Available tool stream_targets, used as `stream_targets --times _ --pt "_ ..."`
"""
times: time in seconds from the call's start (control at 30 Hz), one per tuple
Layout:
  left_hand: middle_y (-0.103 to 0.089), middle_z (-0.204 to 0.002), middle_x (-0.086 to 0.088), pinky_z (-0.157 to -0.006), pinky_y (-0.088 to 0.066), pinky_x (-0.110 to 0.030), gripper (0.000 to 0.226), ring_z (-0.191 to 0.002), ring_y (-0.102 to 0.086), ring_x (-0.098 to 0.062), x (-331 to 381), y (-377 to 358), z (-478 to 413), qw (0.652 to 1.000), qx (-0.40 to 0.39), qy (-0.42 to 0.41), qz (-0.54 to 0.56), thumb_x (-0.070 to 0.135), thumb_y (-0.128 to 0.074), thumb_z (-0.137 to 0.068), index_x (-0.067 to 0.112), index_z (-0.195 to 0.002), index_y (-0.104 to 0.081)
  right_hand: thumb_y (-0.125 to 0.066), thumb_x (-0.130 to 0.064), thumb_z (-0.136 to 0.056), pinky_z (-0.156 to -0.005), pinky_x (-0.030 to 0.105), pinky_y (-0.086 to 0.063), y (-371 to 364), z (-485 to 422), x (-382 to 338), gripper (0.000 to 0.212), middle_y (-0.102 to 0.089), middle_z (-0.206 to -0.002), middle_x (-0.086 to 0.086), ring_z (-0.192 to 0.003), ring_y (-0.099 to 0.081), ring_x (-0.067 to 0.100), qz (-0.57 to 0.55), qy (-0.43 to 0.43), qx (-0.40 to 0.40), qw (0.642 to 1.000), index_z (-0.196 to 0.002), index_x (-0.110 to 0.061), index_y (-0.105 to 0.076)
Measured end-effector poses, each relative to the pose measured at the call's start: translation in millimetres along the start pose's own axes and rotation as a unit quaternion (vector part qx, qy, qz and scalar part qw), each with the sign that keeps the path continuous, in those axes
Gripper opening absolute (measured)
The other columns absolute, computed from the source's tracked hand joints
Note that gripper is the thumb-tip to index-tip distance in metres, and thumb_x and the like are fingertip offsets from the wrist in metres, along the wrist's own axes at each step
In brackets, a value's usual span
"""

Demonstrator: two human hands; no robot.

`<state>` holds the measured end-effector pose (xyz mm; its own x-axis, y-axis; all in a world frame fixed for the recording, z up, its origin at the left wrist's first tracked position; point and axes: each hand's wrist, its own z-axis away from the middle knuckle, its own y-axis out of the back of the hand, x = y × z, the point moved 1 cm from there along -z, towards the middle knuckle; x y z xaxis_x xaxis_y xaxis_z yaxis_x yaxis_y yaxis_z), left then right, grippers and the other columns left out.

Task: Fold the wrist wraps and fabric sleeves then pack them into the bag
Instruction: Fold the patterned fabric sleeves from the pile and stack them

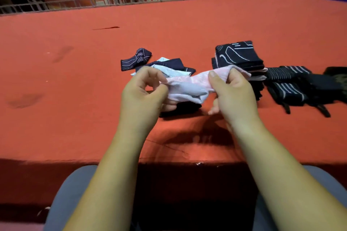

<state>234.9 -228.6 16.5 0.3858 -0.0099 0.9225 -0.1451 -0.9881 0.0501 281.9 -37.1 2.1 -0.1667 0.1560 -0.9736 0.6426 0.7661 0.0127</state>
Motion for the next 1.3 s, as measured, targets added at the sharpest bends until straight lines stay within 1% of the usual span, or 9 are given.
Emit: stream_targets --times 0.1,0.2,0.33,0.43,0.6,0.7,0.87,1.0,1.3 --pt "-0.045 -0.074 -0.001 -0.053 -0.063 -0.039 0.024 -0.057 -0.072 -0.026 -7 -3 1 0.994 0.086 -0.06 -0.028 -0.013 -0.05 -0.089 0.009 -0.093 -0.058 -0.066 -0.027 -0.104 -0.056 0.046 -0.058 -5 -2 7 0.034 -0.052 -0.054 0.002 -0.032 -0.056 0.02 -0.016 -0.027 0.009 0.999 -0.102 0.005 -0.054" --pt "-0.046 -0.074 -0.002 -0.055 -0.064 -0.044 0.024 -0.058 -0.071 -0.026 -16 -7 3 0.991 0.107 -0.066 -0.049 -0.01 -0.051 -0.09 0.014 -0.094 -0.056 -0.064 -0.028 -0.105 -0.054 0.046 -0.06 -11 -1 9 0.028 -0.063 -0.056 0.008 -0.038 -0.06 0.024 -0.031 -0.037 0.009 0.999 -0.103 0.0 -0.057" --pt "-0.057 -0.086 0.009 -0.078 -0.062 -0.053 0.02 -0.079 -0.06 -0.015 -26 -4 1 0.989 0.089 -0.077 -0.085 0.003 -0.064 -0.094 0.021 -0.1 -0.058 -0.062 -0.016 -0.106 -0.053 0.036 -0.06 -17 0 4 0.017 -0.073 -0.077 0.014 -0.051 -0.068 0.022 -0.104 -0.055 -0.007 0.993 -0.106 0.0 -0.057" --pt "-0.064 -0.108 0.001 -0.095 -0.054 -0.043 0.026 -0.102 -0.064 -0.017 -25 -1 3 0.981 0.076 -0.113 -0.14 0.005 -0.071 -0.092 0.016 -0.112 -0.058 -0.06 -0.008 -0.105 -0.059 0.036 -0.063 -22 2 -5 0.017 -0.077 -0.084 0.014 -0.057 -0.072 0.022 -0.157 -0.048 -0.023 0.986 -0.113 0.006 -0.054" --pt "-0.057 -0.098 0.001 -0.081 -0.049 -0.042 0.021 -0.088 -0.056 -0.023 -13 1 14 0.945 0.104 -0.238 -0.2 0.008 -0.076 -0.092 0.011 -0.103 -0.059 -0.064 -0.007 -0.103 -0.071 0.042 -0.067 -37 12 -8 0.022 -0.081 -0.098 0.018 -0.077 -0.081 0.033 -0.179 -0.041 -0.036 0.982 -0.116 0.007 -0.054" --pt "-0.06 -0.1 0.002 -0.082 -0.051 -0.032 0.037 -0.093 -0.06 -0.02 -14 -4 18 0.96 0.016 -0.212 -0.182 0.023 -0.091 -0.085 0.012 -0.104 -0.061 -0.066 -0.022 -0.102 -0.088 0.057 -0.064 -47 15 2 0.024 -0.082 -0.099 0.014 -0.089 -0.082 0.033 -0.127 -0.034 -0.059 0.99 -0.113 -0.001 -0.06" --pt "-0.062 -0.095 0.005 -0.081 -0.055 -0.035 0.031 -0.091 -0.062 -0.014 -31 13 10 0.946 0.05 -0.22 -0.235 0.023 -0.092 -0.085 0.012 -0.096 -0.065 -0.065 -0.056 -0.09 -0.094 0.059 -0.059 -52 11 6 0.046 -0.082 -0.101 0.004 -0.099 -0.079 0.029 -0.01 -0.012 -0.085 0.996 -0.106 -0.013 -0.071" --pt "-0.064 -0.092 0.006 -0.079 -0.058 -0.041 0.018 -0.089 -0.065 -0.018 -37 23 5 0.94 0.066 -0.222 -0.249 0.015 -0.084 -0.09 0.013 -0.092 -0.066 -0.067 -0.053 -0.09 -0.099 0.059 -0.057 -54 6 12 0.048 -0.082 -0.106 0.006 -0.104 -0.078 0.031 -0.006 -0.018 -0.126 0.992 -0.112 -0.011 -0.074" --pt "-0.067 -0.096 0.005 -0.076 -0.044 -0.015 0.018 -0.079 -0.061 -0.002 -50 25 -2 0.963 0.14 -0.075 -0.219 0.003 -0.068 -0.083 0.02 -0.09 -0.067 -0.067 -0.057 -0.088 -0.097 0.059 -0.058 -58 14 12 0.046 -0.082 -0.106 0.003 -0.104 -0.078 0.028 0.001 -0.016 -0.102 0.995 -0.11 -0.017 -0.072"
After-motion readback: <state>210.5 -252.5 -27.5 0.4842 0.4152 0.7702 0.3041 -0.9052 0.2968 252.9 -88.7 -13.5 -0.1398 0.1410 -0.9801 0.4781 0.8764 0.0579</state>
